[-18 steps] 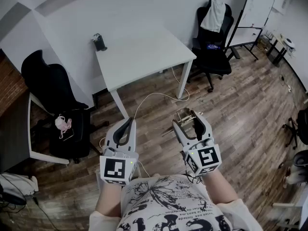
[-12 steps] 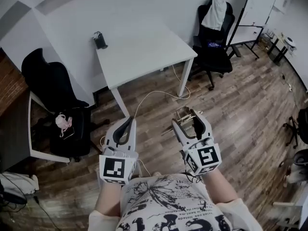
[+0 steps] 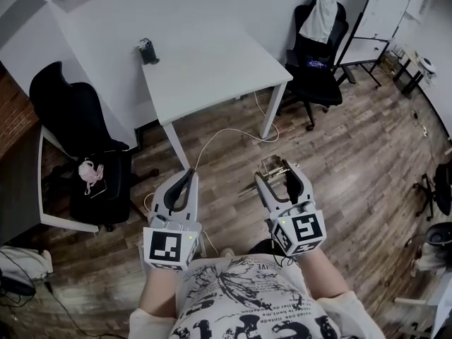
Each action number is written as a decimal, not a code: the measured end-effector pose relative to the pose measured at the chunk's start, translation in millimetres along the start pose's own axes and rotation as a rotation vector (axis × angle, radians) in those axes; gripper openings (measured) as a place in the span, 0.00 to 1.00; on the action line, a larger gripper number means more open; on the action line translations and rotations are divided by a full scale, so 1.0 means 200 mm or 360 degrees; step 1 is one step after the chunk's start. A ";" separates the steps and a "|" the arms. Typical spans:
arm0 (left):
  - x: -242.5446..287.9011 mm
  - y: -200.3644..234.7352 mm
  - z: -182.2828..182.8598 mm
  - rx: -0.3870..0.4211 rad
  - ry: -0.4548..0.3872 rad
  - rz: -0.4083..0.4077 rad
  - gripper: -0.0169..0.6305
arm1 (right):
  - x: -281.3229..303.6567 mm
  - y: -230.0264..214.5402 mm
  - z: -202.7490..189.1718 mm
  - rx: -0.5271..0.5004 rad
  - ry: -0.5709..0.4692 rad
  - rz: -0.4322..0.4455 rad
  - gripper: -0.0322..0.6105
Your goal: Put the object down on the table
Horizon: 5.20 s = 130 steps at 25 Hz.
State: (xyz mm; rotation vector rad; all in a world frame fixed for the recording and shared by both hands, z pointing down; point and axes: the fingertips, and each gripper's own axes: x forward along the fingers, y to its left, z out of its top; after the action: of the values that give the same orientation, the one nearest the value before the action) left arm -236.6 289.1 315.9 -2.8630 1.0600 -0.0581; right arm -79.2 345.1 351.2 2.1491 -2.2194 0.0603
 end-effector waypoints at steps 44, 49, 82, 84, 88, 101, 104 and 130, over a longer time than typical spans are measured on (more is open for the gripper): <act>2.09 0.51 -0.29 -0.0084 0.0213 0.0657 0.05 | 2.12 -1.50 -0.17 -0.0046 0.0289 0.0584 0.48; 2.29 0.81 -0.34 -0.0104 0.0174 0.0666 0.05 | 2.46 -1.48 -0.17 -0.0063 0.0315 0.0556 0.48; 2.93 1.87 -0.70 -0.0178 0.0301 0.0652 0.05 | 3.88 -1.30 -0.98 -0.0148 0.1070 0.0516 0.49; 2.96 1.86 -0.75 -0.0172 0.0324 0.0635 0.05 | 3.91 -1.29 -1.08 -0.0138 0.1145 0.0517 0.49; 2.99 1.89 -0.83 -0.0240 0.0363 0.0660 0.05 | 3.95 -1.28 -1.23 -0.0141 0.1276 0.0491 0.49; 2.97 1.98 -0.98 -0.0262 0.0466 0.0725 0.05 | 4.01 -1.21 -1.45 -0.0239 0.1459 0.0472 0.49; 2.97 1.98 -0.99 -0.0272 0.0473 0.0721 0.05 | 4.01 -1.21 -1.47 -0.0193 0.1474 0.0451 0.49; 2.99 1.83 -0.77 -0.0194 0.0274 0.0801 0.05 | 3.92 -1.34 -0.61 0.0017 0.0663 0.0527 0.09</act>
State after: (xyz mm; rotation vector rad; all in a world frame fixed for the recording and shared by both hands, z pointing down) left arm -30.6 -388.0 436.4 -2.6316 1.8418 -0.2134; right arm 164.7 -437.6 520.4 1.5649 -2.2814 0.4835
